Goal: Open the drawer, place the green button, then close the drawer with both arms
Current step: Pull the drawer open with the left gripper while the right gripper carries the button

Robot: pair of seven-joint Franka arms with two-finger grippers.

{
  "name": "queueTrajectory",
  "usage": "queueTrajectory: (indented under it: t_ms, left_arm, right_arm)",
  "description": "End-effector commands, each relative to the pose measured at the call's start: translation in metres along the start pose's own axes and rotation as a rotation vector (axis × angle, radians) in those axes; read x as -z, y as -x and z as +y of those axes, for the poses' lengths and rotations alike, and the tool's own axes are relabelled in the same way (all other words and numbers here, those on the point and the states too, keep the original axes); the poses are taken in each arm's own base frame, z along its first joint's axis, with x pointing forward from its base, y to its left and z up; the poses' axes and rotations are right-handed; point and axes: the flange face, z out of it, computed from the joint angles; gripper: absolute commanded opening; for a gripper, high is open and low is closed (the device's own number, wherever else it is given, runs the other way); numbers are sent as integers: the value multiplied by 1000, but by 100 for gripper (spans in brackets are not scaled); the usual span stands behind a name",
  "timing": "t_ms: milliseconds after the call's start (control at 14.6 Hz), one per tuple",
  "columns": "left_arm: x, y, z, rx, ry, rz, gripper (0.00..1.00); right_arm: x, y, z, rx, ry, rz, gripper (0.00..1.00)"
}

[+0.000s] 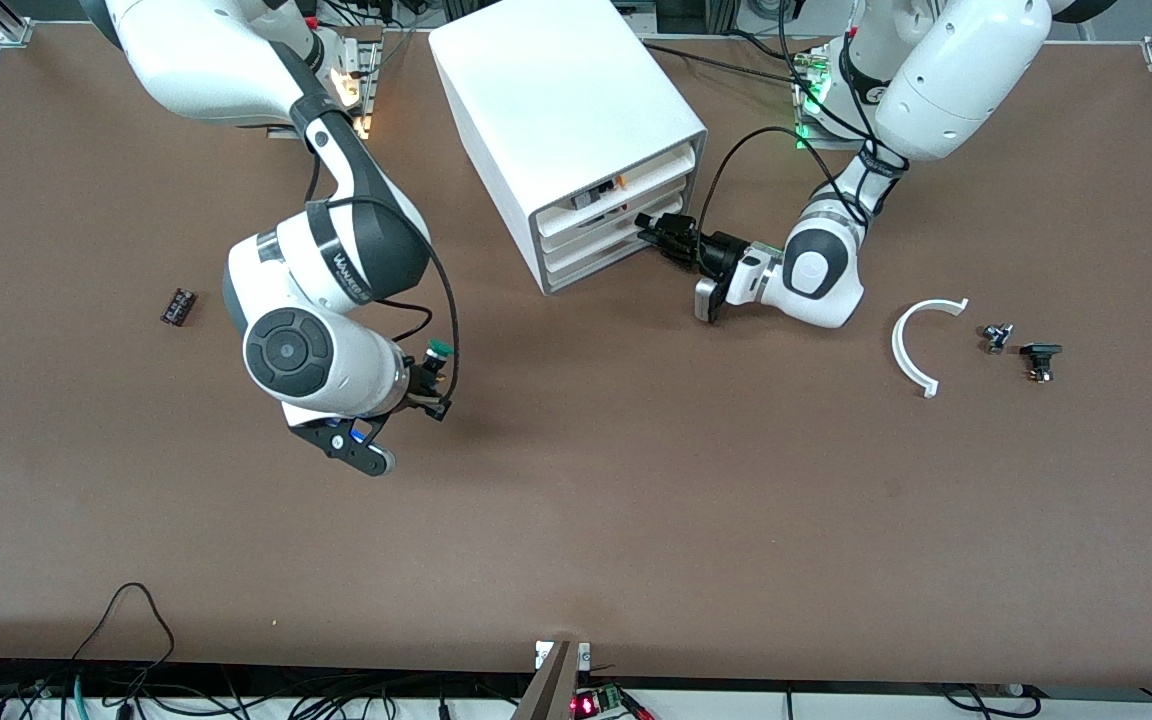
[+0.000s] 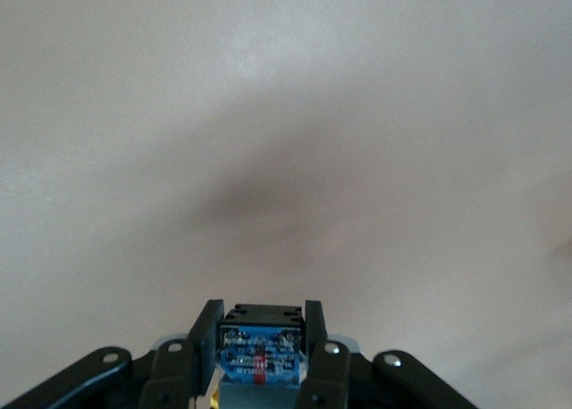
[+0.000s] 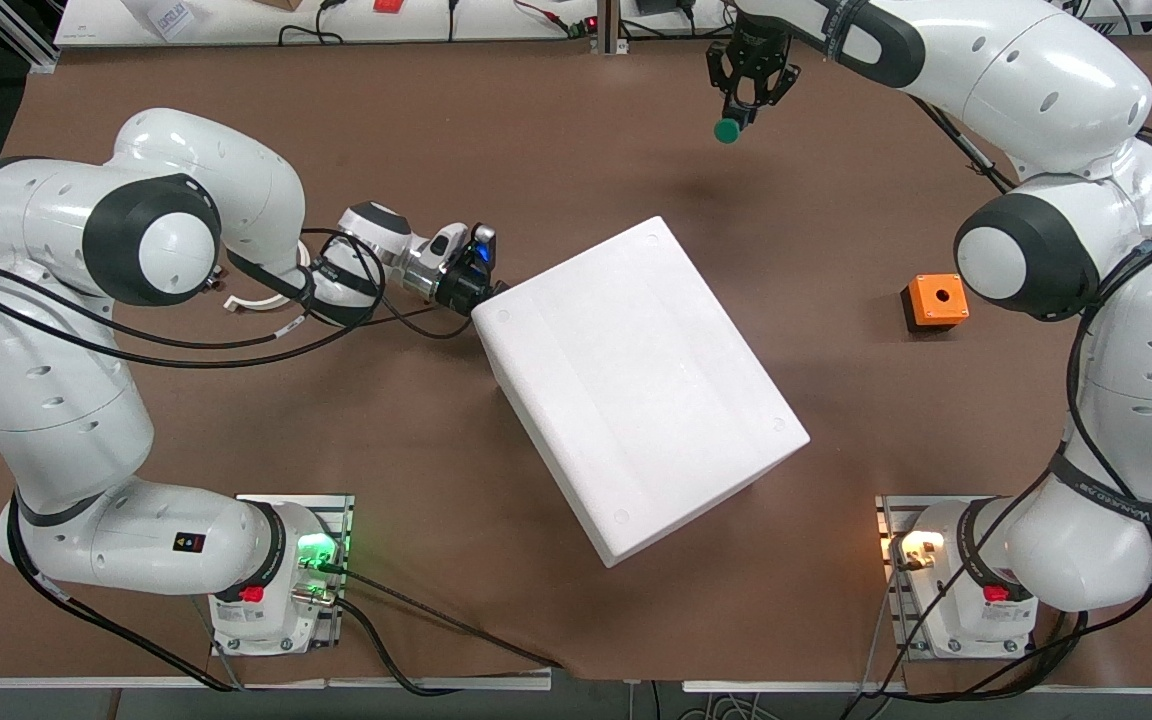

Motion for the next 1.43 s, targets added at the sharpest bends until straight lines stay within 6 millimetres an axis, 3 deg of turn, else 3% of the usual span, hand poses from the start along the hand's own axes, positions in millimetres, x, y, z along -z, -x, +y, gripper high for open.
queueTrajectory:
  t_ms: [0, 137, 205, 478, 1024, 1365]
  left_arm:
    - [-15, 4, -4, 3, 41, 23, 42]
    - [-19, 5, -4, 3, 45, 16, 6]
    - [-22, 5, -4, 2, 44, 12, 0]
    - [-11, -2, -3, -2, 39, 33, 0]
    - [69, -55, -20, -53, -61, 99, 0]
    - [91, -73, -14, -41, -84, 133, 0]
  right_arm:
    - [20, 25, -8, -98, -10, -23, 0]
    - [27, 41, -15, -150, -12, -19, 0]
    - [34, 52, -19, -168, -20, -21, 0]
    - [45, 71, -29, -259, -46, -40, 0]
    - [67, 104, -46, -361, -113, -54, 0]
    - [69, 145, -72, -446, -172, -67, 0]
